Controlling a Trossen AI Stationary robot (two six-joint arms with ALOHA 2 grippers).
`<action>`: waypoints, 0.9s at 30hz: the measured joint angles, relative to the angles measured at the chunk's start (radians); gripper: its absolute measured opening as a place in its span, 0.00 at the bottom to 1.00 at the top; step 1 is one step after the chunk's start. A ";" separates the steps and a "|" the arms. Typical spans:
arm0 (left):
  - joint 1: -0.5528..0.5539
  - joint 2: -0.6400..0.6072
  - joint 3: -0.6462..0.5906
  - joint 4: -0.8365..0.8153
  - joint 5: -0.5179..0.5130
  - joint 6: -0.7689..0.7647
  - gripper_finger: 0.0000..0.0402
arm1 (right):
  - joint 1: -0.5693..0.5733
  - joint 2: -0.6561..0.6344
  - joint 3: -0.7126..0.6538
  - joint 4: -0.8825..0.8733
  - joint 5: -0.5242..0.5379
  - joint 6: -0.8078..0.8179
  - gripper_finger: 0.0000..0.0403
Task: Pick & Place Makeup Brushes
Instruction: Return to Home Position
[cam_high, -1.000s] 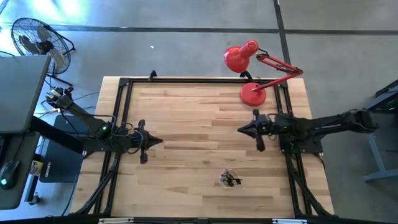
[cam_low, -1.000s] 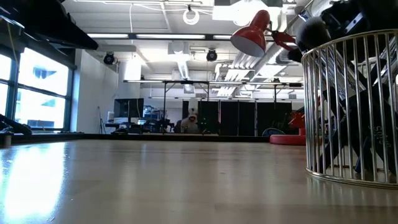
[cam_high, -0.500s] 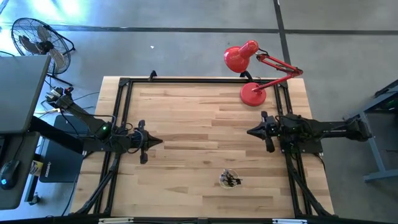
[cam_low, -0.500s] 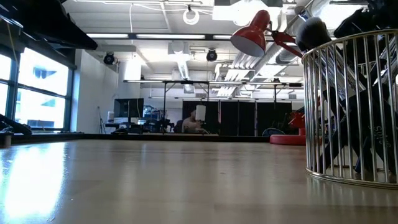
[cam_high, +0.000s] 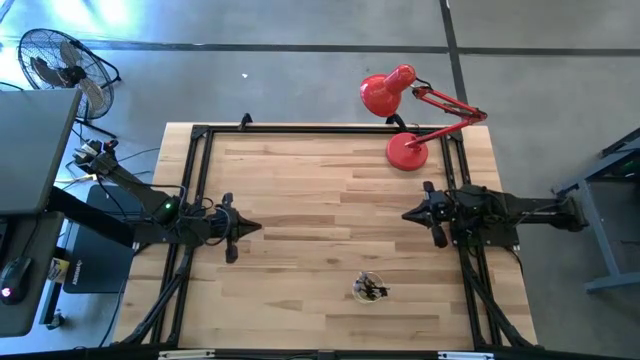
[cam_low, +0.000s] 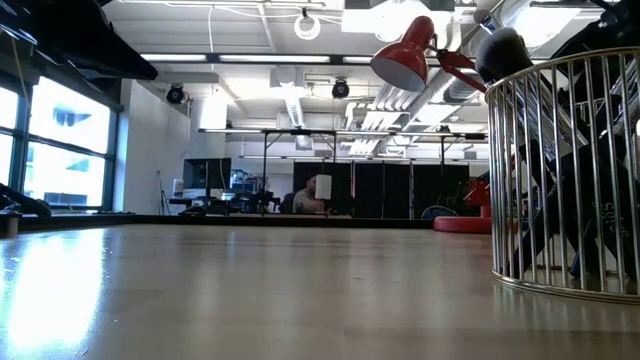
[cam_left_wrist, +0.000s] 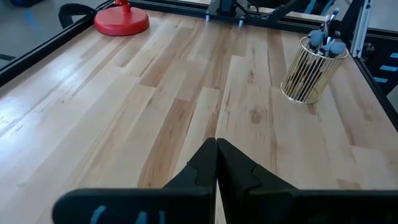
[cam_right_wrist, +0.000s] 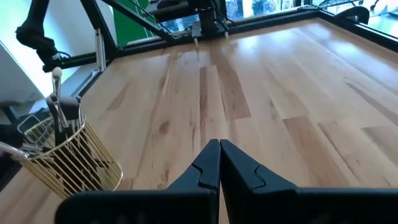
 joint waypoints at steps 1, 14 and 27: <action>0.000 0.000 0.000 0.000 0.000 -0.001 0.00 | 0.000 0.000 0.000 0.000 0.000 -0.002 0.00; 0.000 0.000 0.000 0.000 0.000 -0.002 0.00 | 0.000 0.000 0.000 -0.003 0.004 -0.003 0.01; 0.161 0.040 -0.001 0.157 0.277 0.251 0.00 | 0.000 0.000 0.000 -0.003 0.004 0.005 0.01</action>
